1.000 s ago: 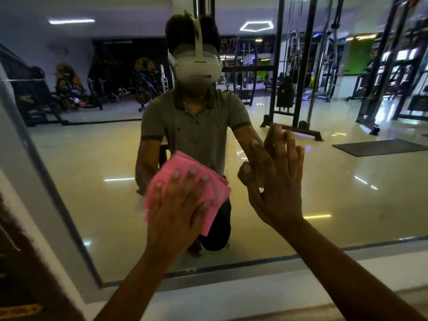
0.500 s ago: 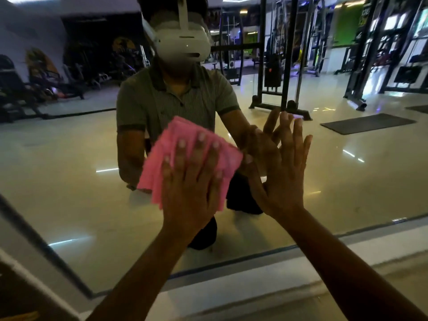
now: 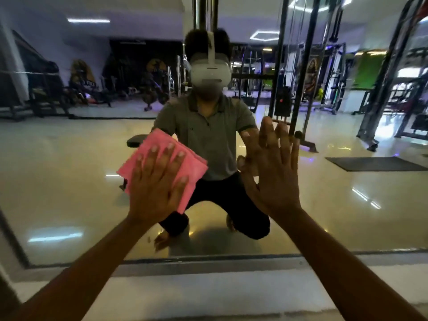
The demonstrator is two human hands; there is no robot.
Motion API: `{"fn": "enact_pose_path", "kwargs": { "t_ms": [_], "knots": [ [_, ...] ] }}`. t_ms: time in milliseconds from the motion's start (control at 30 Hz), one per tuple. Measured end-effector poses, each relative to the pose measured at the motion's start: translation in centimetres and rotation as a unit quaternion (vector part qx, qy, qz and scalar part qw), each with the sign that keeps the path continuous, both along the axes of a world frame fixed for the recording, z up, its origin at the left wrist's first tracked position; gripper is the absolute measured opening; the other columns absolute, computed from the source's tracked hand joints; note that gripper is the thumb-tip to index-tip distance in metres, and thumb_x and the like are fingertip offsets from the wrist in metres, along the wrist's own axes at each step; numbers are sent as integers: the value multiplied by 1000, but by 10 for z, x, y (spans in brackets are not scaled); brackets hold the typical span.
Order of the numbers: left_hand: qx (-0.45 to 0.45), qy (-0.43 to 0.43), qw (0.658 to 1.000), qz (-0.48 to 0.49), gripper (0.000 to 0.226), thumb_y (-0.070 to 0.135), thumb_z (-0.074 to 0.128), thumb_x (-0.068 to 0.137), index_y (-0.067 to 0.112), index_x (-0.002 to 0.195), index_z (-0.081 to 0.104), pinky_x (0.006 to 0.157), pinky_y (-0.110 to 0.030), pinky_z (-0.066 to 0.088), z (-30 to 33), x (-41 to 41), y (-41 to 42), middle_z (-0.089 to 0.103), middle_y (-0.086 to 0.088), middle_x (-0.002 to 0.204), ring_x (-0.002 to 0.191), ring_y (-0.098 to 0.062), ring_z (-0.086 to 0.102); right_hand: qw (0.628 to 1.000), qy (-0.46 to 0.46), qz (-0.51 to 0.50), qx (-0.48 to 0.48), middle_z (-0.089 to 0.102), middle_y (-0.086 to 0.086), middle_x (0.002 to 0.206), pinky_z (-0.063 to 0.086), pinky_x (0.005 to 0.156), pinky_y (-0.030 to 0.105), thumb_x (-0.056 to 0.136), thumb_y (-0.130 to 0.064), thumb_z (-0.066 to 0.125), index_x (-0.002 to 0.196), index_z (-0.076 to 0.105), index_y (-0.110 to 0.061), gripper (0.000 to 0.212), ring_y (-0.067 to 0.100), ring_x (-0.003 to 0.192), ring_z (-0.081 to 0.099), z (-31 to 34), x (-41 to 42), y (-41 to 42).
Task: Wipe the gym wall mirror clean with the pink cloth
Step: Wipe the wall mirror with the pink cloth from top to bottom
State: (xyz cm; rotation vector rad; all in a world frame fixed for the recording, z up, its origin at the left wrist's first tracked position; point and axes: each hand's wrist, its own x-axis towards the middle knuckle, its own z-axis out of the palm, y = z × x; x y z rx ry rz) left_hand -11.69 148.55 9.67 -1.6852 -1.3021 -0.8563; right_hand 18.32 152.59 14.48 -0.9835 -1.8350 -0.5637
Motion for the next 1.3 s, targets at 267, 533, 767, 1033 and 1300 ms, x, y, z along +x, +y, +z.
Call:
{"fn": "enact_pose_path", "kwargs": {
  "t_ms": [267, 533, 767, 1033, 1300],
  "knots": [
    [-42, 45, 998, 3, 62, 47, 32, 118, 16, 171, 24, 121, -78, 28, -31, 78, 12, 19, -18, 179, 165, -45, 15, 998, 22, -66, -6, 7, 23, 182, 4, 127, 79, 95, -86, 57, 173, 25, -21, 106, 55, 166, -1, -19, 46, 26],
    [-16, -36, 999, 14, 65, 44, 34, 116, 15, 172, 20, 130, -72, 13, 15, 141, 25, 11, -15, 181, 167, -43, 8, 1000, 16, 7, -17, -1, 9, 185, 7, 131, 73, 113, -49, 54, 174, 25, -31, 70, 42, 169, -6, -25, 70, 24],
    [36, -184, 980, 74, 67, 43, 34, 116, 13, 173, 14, 134, -66, 5, 53, 148, 33, 7, -17, 181, 167, -43, 5, 998, -34, 37, -28, 5, 8, 185, 18, 131, 71, 113, -35, 58, 173, 30, -27, 67, 38, 170, -1, -27, 98, 26],
    [0, -88, 994, 62, 70, 42, 44, 113, 9, 171, 23, 129, -73, 16, -21, 134, 11, 13, -19, 180, 166, -44, 11, 994, 89, -68, 8, 7, 21, 182, 3, 129, 77, 105, -70, 56, 173, 28, -23, 87, 51, 167, 1, -6, 122, 34],
    [-71, 52, 996, -26, 67, 44, 42, 114, 13, 172, 25, 124, -76, 24, 26, 192, 28, 11, -15, 181, 167, -42, 8, 995, 82, -18, -50, 1, 9, 185, 13, 131, 72, 114, -42, 55, 174, 28, -25, 68, 36, 171, -2, 7, 158, 28]
  ]
}}
